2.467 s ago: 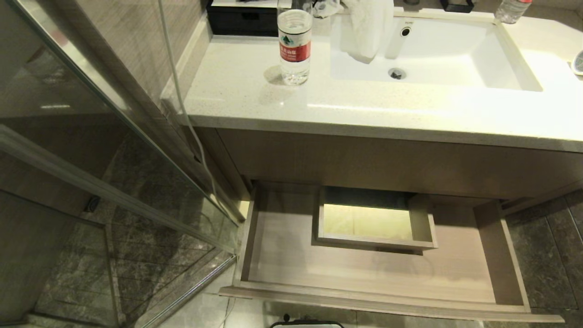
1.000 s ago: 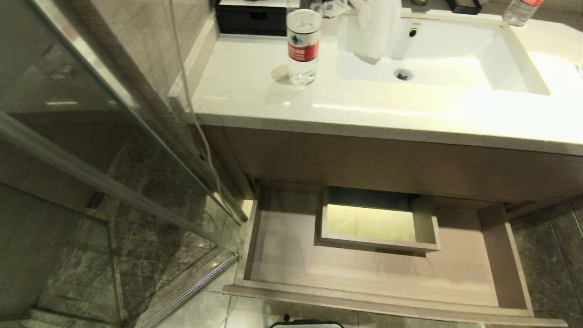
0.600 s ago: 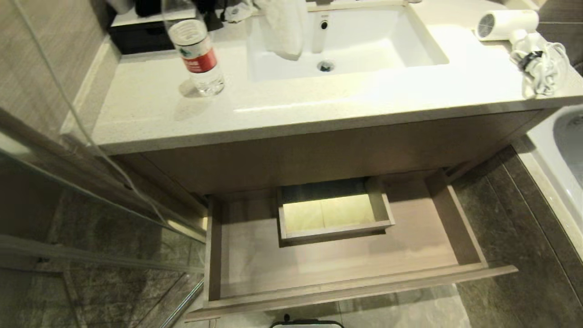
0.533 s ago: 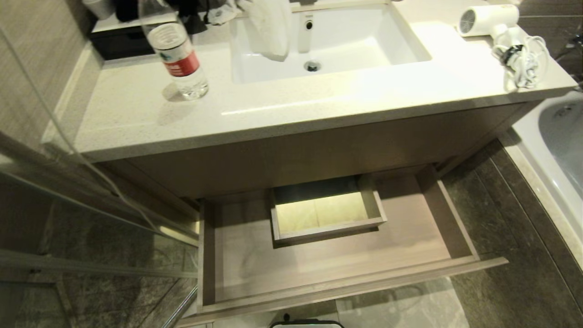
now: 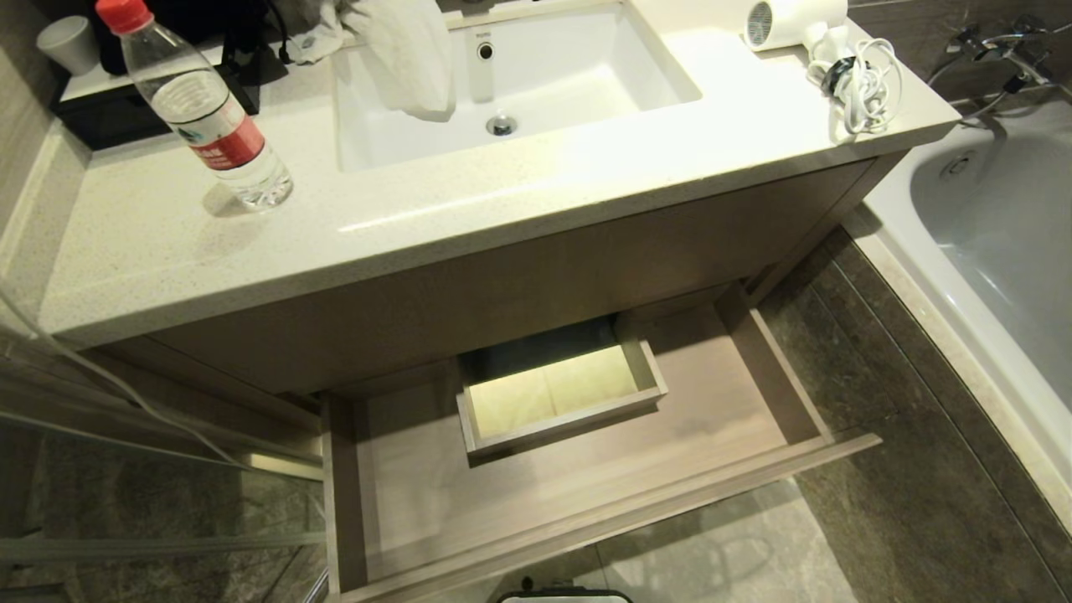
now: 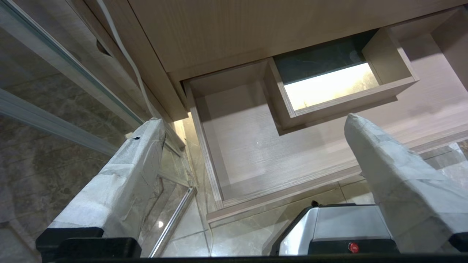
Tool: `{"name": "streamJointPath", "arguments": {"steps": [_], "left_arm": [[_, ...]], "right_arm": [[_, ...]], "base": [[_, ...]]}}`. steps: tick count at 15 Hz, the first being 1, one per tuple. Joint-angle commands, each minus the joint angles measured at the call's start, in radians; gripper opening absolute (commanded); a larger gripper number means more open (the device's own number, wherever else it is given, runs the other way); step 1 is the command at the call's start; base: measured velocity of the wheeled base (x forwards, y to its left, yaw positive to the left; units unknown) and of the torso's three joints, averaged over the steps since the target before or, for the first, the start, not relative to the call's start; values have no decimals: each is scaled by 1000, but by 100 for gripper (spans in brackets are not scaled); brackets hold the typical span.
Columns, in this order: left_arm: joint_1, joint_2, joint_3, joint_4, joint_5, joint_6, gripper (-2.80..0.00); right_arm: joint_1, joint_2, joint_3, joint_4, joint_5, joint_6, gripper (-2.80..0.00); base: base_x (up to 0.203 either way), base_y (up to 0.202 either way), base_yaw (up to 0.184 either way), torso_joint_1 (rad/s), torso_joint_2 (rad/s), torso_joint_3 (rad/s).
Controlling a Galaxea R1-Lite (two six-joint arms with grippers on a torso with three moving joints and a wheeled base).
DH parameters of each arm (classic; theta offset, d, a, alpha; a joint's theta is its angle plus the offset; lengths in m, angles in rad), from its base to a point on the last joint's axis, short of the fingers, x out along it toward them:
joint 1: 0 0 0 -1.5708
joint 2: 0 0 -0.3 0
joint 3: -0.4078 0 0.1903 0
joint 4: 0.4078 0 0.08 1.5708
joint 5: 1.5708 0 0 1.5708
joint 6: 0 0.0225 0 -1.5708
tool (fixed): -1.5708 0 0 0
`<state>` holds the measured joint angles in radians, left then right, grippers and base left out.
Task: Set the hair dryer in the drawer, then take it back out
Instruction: Pick up the hairdryer
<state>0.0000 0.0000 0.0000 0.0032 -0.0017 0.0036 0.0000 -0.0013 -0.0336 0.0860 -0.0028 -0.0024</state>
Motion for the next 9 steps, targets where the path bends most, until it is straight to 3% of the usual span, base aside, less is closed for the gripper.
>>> {"name": "streamJointPath", "arguments": {"steps": [1,9], "left_arm": [[0,0,0,0,0,-1,0],[0,0,0,0,0,1,0]], "right_arm": [[0,1,0,0,0,-1,-280],[0,1,0,1,0,-2,-280]], "base": [[0,0,0,0,0,0],[0,0,0,0,0,0]]}}
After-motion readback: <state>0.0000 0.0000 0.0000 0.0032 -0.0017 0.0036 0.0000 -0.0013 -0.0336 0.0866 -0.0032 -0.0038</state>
